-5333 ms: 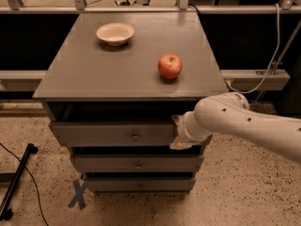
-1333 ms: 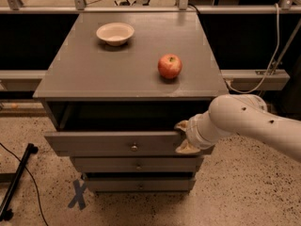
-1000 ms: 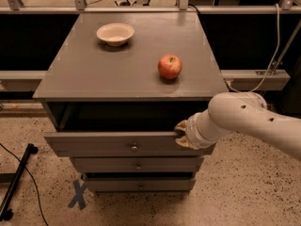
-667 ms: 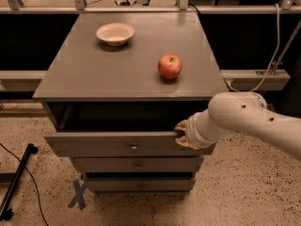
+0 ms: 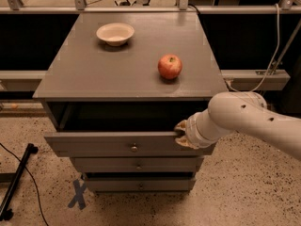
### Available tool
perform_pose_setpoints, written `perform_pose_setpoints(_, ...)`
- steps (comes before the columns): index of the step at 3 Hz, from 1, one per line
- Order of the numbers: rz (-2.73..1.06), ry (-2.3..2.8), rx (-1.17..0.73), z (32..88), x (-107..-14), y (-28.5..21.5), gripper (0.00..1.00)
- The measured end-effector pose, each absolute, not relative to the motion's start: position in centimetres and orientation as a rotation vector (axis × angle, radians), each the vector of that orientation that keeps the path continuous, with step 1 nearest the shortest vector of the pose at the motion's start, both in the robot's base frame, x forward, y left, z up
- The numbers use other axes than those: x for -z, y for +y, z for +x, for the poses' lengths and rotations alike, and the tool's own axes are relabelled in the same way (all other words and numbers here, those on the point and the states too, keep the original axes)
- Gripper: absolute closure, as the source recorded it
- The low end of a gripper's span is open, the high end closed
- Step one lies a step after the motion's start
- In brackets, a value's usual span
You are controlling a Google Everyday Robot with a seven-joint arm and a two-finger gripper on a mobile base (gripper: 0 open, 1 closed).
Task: Open top drawer
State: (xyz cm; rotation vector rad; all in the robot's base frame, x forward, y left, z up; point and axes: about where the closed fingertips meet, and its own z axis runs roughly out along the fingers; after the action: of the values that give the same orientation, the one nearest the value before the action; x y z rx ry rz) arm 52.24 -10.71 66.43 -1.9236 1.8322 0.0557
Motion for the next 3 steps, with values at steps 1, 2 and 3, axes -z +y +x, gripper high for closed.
perform_pose_setpoints(1, -1.924, 1.832, -0.056, 52.24, -66.43, -10.71, 1.00)
perform_pose_setpoints(2, -1.924, 1.832, -0.056, 52.24, -66.44, -10.71, 0.83)
perform_pose_setpoints(3, -1.924, 1.832, -0.056, 52.24, -66.44, -10.71, 0.60)
